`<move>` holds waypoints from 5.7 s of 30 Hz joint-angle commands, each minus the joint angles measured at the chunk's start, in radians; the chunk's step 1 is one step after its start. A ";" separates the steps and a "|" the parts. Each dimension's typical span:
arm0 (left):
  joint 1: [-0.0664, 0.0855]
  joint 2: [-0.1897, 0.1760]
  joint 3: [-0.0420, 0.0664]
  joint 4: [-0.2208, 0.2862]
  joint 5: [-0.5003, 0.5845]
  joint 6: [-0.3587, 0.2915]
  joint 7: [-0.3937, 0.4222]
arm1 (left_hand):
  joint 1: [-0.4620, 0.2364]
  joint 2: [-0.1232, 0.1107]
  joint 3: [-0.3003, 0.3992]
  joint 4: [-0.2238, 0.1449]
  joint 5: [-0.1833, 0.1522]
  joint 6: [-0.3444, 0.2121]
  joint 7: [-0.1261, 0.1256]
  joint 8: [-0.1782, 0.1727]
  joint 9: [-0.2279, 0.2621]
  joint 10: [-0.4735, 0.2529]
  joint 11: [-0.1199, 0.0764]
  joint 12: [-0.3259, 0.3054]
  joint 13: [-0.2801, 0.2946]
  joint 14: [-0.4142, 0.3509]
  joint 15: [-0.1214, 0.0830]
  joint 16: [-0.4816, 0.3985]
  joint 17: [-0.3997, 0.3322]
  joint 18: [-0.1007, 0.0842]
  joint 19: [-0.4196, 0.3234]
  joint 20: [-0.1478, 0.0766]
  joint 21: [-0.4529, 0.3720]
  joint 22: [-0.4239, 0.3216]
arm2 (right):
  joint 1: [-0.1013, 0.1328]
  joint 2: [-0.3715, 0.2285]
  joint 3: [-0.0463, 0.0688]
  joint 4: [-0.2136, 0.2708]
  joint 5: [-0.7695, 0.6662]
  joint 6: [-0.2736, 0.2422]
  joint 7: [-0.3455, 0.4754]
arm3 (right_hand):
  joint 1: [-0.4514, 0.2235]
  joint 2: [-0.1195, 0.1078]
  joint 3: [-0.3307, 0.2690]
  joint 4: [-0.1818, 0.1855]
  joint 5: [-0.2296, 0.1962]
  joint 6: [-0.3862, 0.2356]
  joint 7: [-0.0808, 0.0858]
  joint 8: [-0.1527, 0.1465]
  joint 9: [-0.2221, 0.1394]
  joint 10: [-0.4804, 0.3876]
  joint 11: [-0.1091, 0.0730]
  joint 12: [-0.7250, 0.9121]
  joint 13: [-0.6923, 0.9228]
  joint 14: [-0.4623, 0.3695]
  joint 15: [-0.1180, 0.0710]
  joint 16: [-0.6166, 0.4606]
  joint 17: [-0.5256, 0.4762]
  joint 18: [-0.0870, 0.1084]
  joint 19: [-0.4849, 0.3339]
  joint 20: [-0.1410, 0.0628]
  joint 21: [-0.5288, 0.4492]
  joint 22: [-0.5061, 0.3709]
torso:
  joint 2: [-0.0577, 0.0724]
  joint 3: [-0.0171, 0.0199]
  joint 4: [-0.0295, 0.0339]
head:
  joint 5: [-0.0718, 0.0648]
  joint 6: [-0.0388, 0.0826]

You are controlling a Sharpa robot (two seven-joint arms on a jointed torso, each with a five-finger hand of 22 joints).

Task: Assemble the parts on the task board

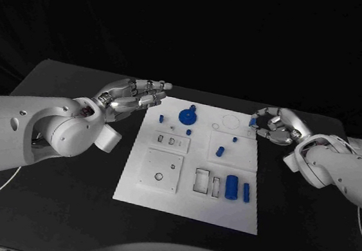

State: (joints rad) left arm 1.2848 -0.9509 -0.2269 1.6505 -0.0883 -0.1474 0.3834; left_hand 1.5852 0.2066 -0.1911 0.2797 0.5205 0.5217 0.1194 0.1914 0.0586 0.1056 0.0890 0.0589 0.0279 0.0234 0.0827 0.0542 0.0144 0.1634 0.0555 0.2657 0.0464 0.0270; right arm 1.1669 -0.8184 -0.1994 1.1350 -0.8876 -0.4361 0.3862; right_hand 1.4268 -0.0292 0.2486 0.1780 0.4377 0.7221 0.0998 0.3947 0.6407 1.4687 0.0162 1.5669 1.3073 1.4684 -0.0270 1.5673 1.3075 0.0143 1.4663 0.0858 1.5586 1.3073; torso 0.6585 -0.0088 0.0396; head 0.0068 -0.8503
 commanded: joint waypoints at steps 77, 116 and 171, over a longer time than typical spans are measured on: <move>0.001 0.032 0.001 -0.006 -0.004 0.026 -0.005 | 0.019 0.004 0.012 -0.002 0.005 -0.001 0.005 0.008 0.001 0.001 0.008 0.010 0.001 0.002 0.008 0.006 0.002 0.016 0.001 0.008 0.006 -0.004 | -0.001 0.279 0.001 0.094 -0.222 0.208 -0.269 | -0.015 -0.021 0.018 -0.023 0.025 -0.004 0.031 -0.046 -0.069 0.102 0.032 0.004 0.263 0.102 0.026 0.003 0.263 0.008 0.031 0.023 -0.054 0.233 | 0.000 0.0007 0.0002 | 0.004 -0.022; 0.001 0.030 0.001 -0.006 -0.004 0.025 -0.016 | 0.020 0.006 0.015 -0.001 0.007 -0.002 0.005 0.008 0.001 -0.001 0.008 0.010 0.000 0.002 0.008 0.005 0.001 0.016 0.000 0.008 0.006 -0.005 | -0.002 0.280 0.001 0.087 -0.251 0.239 -0.282 | -0.050 -0.041 -0.020 -0.049 -0.209 -0.153 0.025 -0.173 -0.185 0.102 0.030 0.004 0.263 0.102 0.027 0.003 0.263 0.014 0.014 0.027 -0.073 0.227 | 0.001 0.0008 0.0000 | 0.008 -0.022; 0.237 0.116 0.005 -0.076 -0.764 0.119 -0.632 | -0.347 -0.075 -0.192 -0.015 -0.461 0.045 -0.005 0.085 0.026 0.686 -0.001 1.167 0.607 0.972 -0.030 1.217 0.635 0.021 0.976 -0.113 0.676 0.306 | 0.157 -0.095 -0.002 0.351 -0.060 0.047 -0.213 | -0.074 0.024 -0.231 0.090 -0.359 -0.084 0.035 -0.166 -0.318 0.102 0.038 0.004 0.263 0.102 0.033 0.003 0.263 0.014 0.013 0.032 -0.081 0.226 | -0.019 0.0268 -0.0262 | 0.011 -0.022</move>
State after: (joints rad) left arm 1.5138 -0.8452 -0.2228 1.5794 -0.5968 -0.2268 -0.0189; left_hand 1.2487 0.1359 -0.3782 0.2683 0.0652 0.5539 0.1102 0.2662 0.0814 0.7915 0.0930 1.2033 0.6259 0.9792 0.0567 1.2430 0.6266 0.1727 1.0195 0.1593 0.7089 0.3248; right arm 1.3237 -0.9135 -0.2012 1.4838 -0.9536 -0.4058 0.2041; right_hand 1.3542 -0.0172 0.0179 0.2726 0.0759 0.6304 0.1344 0.2242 0.3231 1.4660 0.0495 1.5669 1.3077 1.4647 -0.0018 1.5673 1.3079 0.0298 1.4600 0.1182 1.4735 1.3073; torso 0.6463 0.0095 0.0218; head 0.0139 -0.8727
